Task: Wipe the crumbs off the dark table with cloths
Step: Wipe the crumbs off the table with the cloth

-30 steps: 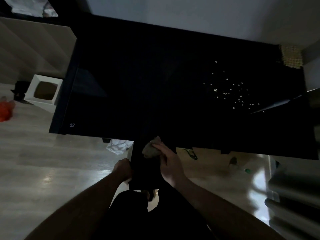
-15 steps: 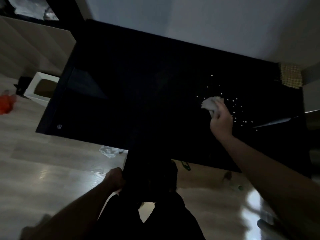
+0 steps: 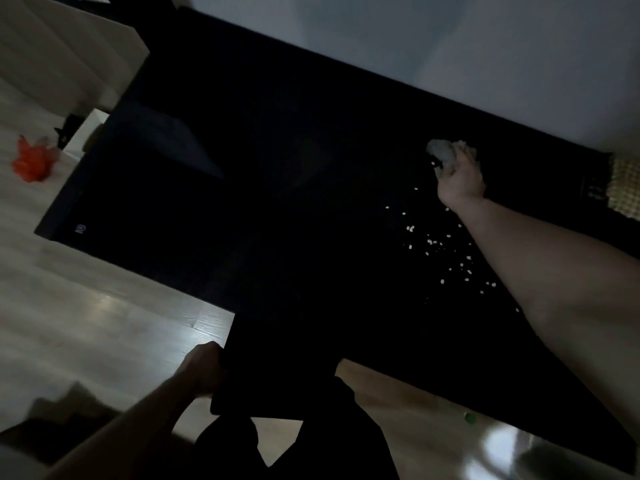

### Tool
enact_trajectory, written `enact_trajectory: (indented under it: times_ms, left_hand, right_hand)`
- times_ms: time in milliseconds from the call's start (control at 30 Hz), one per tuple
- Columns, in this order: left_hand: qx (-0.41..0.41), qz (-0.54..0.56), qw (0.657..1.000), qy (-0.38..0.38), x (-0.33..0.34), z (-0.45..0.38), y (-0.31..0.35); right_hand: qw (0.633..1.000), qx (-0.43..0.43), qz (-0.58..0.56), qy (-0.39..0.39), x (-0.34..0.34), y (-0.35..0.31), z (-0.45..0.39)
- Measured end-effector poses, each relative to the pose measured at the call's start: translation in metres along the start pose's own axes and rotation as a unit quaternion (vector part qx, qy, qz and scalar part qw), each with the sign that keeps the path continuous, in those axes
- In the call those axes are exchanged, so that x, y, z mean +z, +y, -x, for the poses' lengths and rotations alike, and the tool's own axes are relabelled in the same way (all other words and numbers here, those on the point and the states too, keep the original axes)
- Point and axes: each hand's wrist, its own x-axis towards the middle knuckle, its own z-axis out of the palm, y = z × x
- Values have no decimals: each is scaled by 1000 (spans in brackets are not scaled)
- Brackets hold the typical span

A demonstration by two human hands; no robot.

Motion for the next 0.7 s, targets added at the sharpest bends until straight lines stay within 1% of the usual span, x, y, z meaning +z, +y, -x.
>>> enact_trajectory:
  times_ms: [67, 100, 200, 267, 333, 467, 633, 700]
  left_hand:
    - [-10, -2, 1000, 0, 5, 1, 5]
    - [-13, -8, 1000, -1, 8, 2, 8]
    - [-18, -18, 1000, -1, 11, 6, 20]
    - [-27, -10, 1000, -6, 12, 9, 26]
    - [-28, -4, 1000, -14, 11, 11, 31]
    - [-11, 0, 1000, -22, 10, 10, 39]
    - [6, -14, 999, -32, 9, 13, 51]
    - [6, -14, 999, -37, 11, 12, 53]
  right_hand:
    - [998, 18, 54, -33, 13, -4, -3]
    - [997, 8, 68, -34, 18, -7, 0]
    - [993, -94, 72, -11, 32, -5, 23]
    - [985, -158, 68, -16, 41, -2, 52]
    - [977, -202, 62, -23, 52, -5, 89]
    - [966, -253, 27, -53, 70, -8, 165]
    - [946, -291, -70, -125, 97, -9, 267]
    - [939, -301, -78, -150, 109, -12, 310]
